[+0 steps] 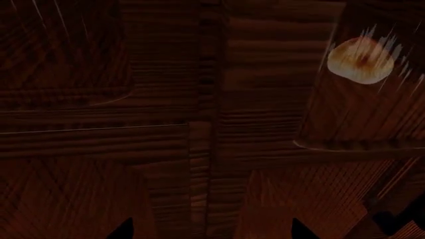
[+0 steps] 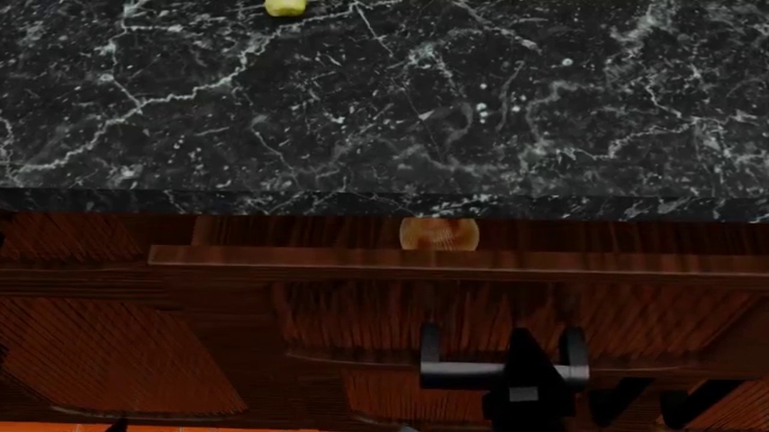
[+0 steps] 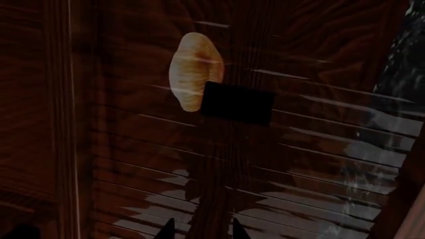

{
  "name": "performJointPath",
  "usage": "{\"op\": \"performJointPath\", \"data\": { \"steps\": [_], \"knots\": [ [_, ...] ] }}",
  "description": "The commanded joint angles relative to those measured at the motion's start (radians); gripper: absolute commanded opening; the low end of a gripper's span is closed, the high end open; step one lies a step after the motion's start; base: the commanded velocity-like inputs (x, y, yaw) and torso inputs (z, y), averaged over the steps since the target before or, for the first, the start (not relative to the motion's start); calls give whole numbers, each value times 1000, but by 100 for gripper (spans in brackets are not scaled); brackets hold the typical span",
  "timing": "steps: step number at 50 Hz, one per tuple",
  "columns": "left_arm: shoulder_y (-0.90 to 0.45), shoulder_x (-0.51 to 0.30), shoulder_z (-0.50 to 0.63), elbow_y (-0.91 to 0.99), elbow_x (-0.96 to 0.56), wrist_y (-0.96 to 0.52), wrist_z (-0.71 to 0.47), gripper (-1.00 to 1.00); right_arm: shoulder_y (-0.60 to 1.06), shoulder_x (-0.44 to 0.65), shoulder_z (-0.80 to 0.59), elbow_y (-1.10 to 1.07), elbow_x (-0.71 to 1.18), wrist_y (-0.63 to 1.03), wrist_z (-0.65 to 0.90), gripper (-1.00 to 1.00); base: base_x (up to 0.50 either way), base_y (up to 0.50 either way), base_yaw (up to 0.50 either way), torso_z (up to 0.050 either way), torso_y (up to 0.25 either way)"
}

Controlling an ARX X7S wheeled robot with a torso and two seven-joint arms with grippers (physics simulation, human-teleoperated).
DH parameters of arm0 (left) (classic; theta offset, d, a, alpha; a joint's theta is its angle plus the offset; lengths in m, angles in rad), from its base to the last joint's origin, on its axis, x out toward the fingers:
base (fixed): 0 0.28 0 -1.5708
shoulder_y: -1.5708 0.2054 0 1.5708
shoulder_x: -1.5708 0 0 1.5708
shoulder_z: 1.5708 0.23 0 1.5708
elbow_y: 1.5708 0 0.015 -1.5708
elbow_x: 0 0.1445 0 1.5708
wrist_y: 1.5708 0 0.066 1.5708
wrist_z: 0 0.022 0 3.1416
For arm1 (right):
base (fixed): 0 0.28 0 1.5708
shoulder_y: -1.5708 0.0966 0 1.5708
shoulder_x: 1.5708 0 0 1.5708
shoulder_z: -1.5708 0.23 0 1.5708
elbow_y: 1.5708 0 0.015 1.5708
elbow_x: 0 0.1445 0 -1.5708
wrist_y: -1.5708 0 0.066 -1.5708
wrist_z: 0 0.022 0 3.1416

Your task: Open the right drawer.

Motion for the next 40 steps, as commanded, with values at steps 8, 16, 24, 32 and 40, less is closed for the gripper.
{"op": "performJointPath", "data": {
  "steps": [8, 16, 24, 32, 40],
  "knots": [
    [-1, -4, 3, -1, -2, 5, -7, 100, -6, -13, -58, -25, 11, 0, 19, -100, -1, 2, 2, 0, 0],
    [-1, -6, 5, 1, -6, 5, -8, 100, -2, -16, -57, -15, 17, -8, 25, -100, -146, 0, 1, 0, 0],
    [-2, -7, 8, -1, -8, 7, -9, 100, -2, -13, -56, -24, 13, -2, 18, -100, -198, 0, 0, 0, 0],
    [-3, -8, 10, -7, -9, 11, -10, 100, 3, -13, -55, -9, 22, -12, 24, -100, -200, 0, 0, 0, 0],
    [-4, -10, 9, 0, -19, 6, -11, 100, 2, -12, -56, -2, 22, -12, 22, -100, -187, 0, 0, 0, 0]
  ]
}}
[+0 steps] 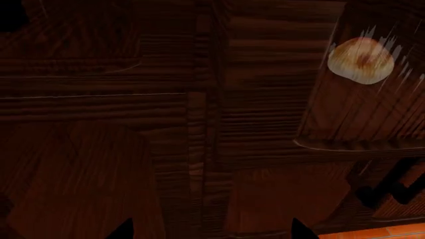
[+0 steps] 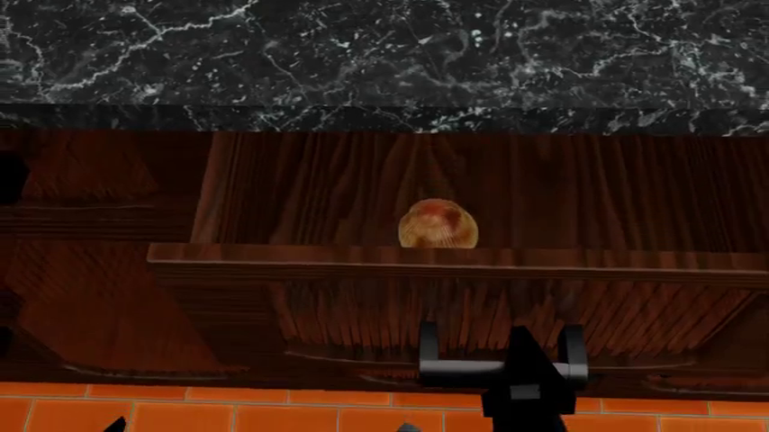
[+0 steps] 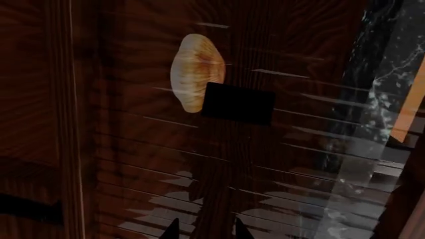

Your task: Open the right drawer.

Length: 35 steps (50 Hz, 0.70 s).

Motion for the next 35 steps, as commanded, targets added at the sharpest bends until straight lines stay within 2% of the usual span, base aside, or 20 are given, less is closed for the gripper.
{"op": "performJointPath", "data": {
  "steps": [1, 35],
  "knots": [
    [-2, -2, 3, -2, -1, 2, -2, 100, -9, -15, -49, -6, -20, -7, 1, -100, -187, 0, 0, 0, 0],
    [0, -12, 10, 11, -12, 0, -12, 100, -2, -20, -49, -9, -18, -13, 3, -100, -210, 0, 0, 0, 0]
  ]
}}
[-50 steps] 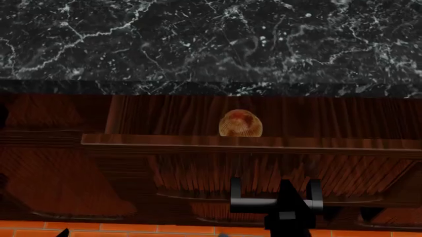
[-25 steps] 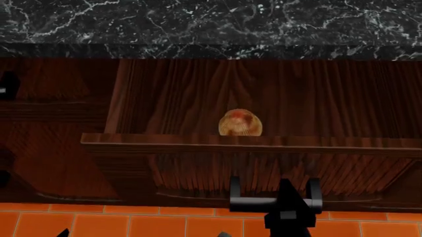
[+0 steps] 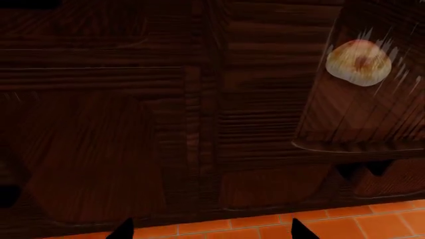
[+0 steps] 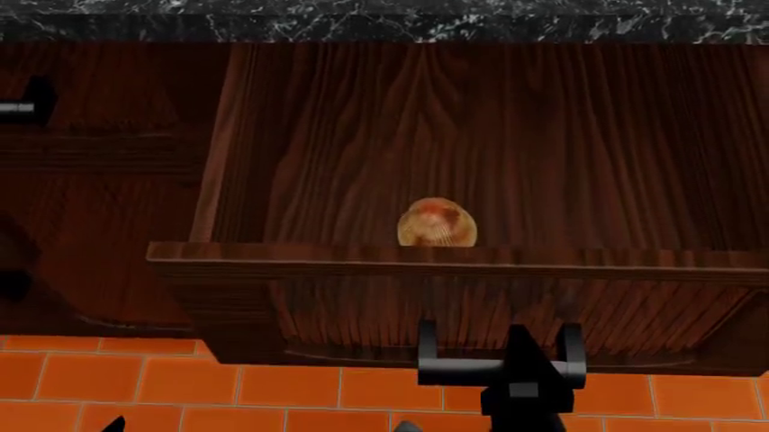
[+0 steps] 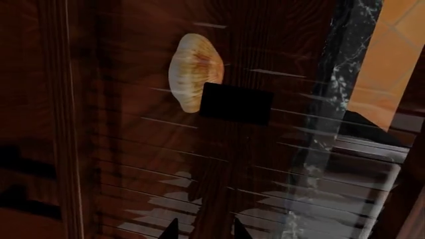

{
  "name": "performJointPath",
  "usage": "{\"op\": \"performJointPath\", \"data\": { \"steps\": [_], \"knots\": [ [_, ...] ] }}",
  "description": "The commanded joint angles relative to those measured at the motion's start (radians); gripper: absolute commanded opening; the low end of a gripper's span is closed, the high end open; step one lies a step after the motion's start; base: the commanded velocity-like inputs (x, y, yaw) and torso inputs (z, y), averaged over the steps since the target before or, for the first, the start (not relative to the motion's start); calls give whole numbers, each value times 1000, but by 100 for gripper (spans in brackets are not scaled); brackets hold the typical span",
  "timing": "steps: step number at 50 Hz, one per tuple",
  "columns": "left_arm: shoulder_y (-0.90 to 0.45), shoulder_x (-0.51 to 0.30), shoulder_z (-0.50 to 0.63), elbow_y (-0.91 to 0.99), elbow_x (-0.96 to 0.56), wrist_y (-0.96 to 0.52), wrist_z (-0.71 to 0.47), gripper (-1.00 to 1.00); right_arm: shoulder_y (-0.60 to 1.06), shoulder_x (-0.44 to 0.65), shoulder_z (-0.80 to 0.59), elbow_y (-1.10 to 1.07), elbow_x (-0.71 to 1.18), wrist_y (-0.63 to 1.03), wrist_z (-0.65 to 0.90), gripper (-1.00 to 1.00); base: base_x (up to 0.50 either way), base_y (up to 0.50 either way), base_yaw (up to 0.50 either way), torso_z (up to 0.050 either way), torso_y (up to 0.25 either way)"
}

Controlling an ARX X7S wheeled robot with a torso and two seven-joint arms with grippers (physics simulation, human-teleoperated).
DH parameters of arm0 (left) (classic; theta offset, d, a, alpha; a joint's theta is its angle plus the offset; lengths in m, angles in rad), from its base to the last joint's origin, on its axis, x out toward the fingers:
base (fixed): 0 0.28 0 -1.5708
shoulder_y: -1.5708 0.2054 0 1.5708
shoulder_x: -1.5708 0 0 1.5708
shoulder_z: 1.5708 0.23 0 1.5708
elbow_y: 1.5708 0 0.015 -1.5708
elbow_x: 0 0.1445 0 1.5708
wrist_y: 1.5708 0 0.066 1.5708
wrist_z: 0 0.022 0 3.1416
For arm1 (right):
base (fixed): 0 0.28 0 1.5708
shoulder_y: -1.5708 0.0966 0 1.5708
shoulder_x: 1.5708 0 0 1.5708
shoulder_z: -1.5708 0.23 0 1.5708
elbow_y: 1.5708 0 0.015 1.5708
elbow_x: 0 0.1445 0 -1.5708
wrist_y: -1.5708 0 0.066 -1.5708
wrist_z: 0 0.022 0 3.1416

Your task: Open the right drawer.

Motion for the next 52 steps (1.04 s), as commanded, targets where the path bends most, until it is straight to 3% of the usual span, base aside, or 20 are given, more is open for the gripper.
{"op": "performJointPath", "data": {
  "steps": [1, 52],
  "knots": [
    [1, -3, 3, 4, -3, -1, -3, 100, -8, -14, -50, -13, -20, -14, 2, -100, -238, 0, 0, 0, 0],
    [-5, -10, 16, -8, -9, 9, -12, 100, -8, -14, -53, -7, -25, -12, 0, -100, -273, 1, 0, 0, 0]
  ]
}}
